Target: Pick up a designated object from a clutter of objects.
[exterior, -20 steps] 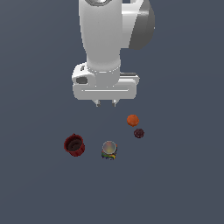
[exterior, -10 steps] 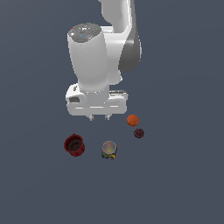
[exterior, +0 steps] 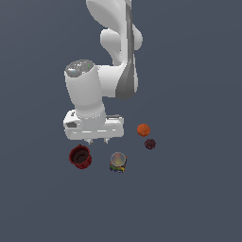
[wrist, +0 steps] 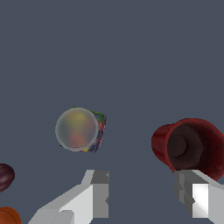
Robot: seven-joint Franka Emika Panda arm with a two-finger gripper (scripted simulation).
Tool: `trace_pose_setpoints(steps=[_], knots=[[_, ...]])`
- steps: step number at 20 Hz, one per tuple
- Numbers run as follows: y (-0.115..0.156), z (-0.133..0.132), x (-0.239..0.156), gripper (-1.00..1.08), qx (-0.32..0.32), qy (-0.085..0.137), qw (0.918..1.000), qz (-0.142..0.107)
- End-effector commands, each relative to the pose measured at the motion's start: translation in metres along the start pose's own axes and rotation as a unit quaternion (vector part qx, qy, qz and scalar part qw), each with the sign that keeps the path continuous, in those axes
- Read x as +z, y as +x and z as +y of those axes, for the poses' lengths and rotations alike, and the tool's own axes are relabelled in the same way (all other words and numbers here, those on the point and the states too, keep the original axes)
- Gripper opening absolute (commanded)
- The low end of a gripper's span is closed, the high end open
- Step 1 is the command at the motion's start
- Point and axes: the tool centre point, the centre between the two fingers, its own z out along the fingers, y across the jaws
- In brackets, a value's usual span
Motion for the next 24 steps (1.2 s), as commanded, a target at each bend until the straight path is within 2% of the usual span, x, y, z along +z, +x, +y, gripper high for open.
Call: trace_pose_setpoints(steps=[1, 12, 24], knots=[[0.0, 0.012, 0.016, 0.28, -0.002, -0.003, 0.9999, 0.013], [-0.008, 0.05, 0.063, 0.28, -0.006, -0.02, 0.9986, 0.048], [-0.011, 0.058, 0.074, 0.28, -0.006, -0.024, 0.9982, 0.054]])
